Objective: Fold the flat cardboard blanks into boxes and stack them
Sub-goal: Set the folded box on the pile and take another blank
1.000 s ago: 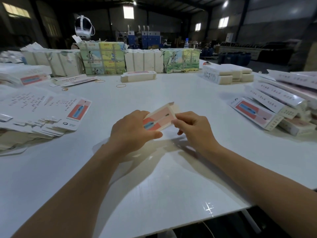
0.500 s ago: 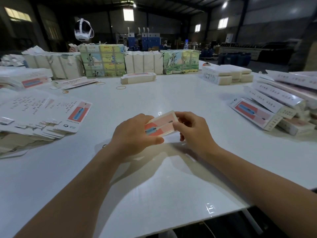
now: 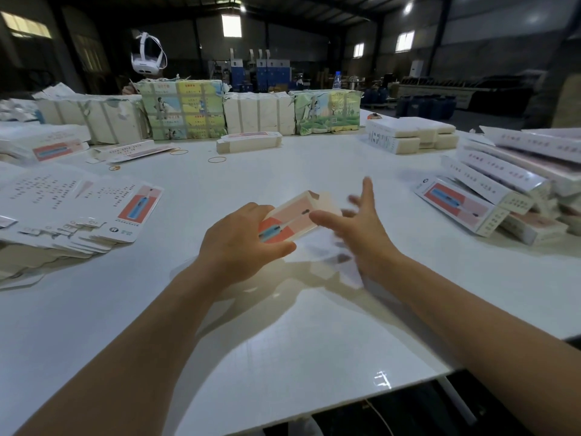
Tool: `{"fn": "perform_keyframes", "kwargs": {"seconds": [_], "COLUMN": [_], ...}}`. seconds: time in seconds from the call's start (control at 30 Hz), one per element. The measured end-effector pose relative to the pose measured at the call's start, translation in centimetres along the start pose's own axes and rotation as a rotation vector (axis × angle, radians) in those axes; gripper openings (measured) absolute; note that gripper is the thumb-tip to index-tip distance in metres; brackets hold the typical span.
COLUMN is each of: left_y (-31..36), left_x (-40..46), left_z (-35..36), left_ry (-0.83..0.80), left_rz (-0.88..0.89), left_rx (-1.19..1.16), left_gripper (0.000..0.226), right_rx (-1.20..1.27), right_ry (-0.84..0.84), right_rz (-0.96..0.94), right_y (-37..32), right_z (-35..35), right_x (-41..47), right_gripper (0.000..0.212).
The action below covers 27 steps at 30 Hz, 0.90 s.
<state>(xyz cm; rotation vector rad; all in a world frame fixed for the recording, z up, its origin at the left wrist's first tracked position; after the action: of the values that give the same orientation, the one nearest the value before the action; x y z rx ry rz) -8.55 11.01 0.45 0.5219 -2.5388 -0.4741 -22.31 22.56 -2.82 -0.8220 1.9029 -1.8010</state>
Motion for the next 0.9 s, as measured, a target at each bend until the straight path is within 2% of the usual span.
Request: {"fn": "perform_keyframes", "kwargs": {"seconds": [0.03,0.07,0.1,0.13,0.2,0.23,0.33,0.37,0.47,0.5,0.6,0.67,0.77,0.9], "left_y": [0.0,0.1,0.1,0.1,0.0,0.0,0.2,0.3,0.4,0.3,0.2,0.3,0.5,0.8], "left_x": [0.0,0.0,0.0,0.0,0.1,0.1,0.0,-0.1,-0.1,-0.2,-0.2,-0.3,-0.3,-0.4], "left_z": [0.1,0.4,0.7,1.0,1.4,1.5,1.5,1.4,1.0,0.9,0.6,0.6,0.6,0.4], "left_ry": [-0.006,-0.019,-0.037,-0.055,-0.077,-0.076,-0.036,-0.016,0.031,0.038,0.069,0.082,0.094,0.126], "left_rz": [0.002,0.002,-0.001,-0.003,-0.006,-0.009,-0.006,0.000,0.017,0.020,0.027,0.035,0.053,0.077], "left_rx": [-0.013,-0.024,-0.032,-0.032,-0.019,-0.017,0.031,0.058,0.118,0.130,0.142,0.161,0.178,0.154], "left_gripper": [0.059,0.061,0.061,0.058,0.054,0.055,0.061,0.061,0.059,0.059,0.061,0.064,0.066,0.067], "right_rx": [0.271,0.523,0.656,0.682,0.517,0.336,-0.422,-0.580,-0.721,-0.633,-0.070,0.124,0.256,0.275], "right_ry": [-0.105,-0.205,-0.258,-0.276,-0.205,-0.151,-0.015,0.000,-0.082,-0.105,-0.135,-0.137,-0.160,-0.150], "right_rz": [0.135,0.221,0.244,0.221,0.095,-0.023,-0.408,-0.479,-0.508,-0.458,-0.190,-0.098,-0.074,-0.125], "right_y": [1.1,1.4,1.2,0.9,0.4,-0.4,-3.3,-3.6,-3.0,-2.7,-1.6,-1.0,-0.7,-1.0], "right_z": [1.4,2.9,3.7,3.8,2.9,2.2,2.2,2.8,4.3,4.2,3.1,2.6,2.5,2.2], "right_x": [-0.1,-0.4,-0.5,-0.5,-0.4,-0.5,-2.0,-2.4,-2.6,-2.5,-1.6,-0.9,-0.6,-0.6], "right_gripper": [0.100,0.084,0.061,0.041,0.019,0.015,0.021,0.025,0.039,0.041,0.035,0.027,0.027,0.030]}}
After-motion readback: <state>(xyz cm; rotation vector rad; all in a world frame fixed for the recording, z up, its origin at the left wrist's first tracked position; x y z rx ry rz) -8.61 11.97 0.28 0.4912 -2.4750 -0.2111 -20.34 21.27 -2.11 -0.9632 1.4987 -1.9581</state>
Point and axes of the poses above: each hand's wrist, its own x-axis towards the middle knuckle, its own z-axis out of the palm, y = z × x, the point moved 10 cm from there along x, towards the middle knuckle, and after that the axes turned 2 degrees about -y, right-handed, at the moved point
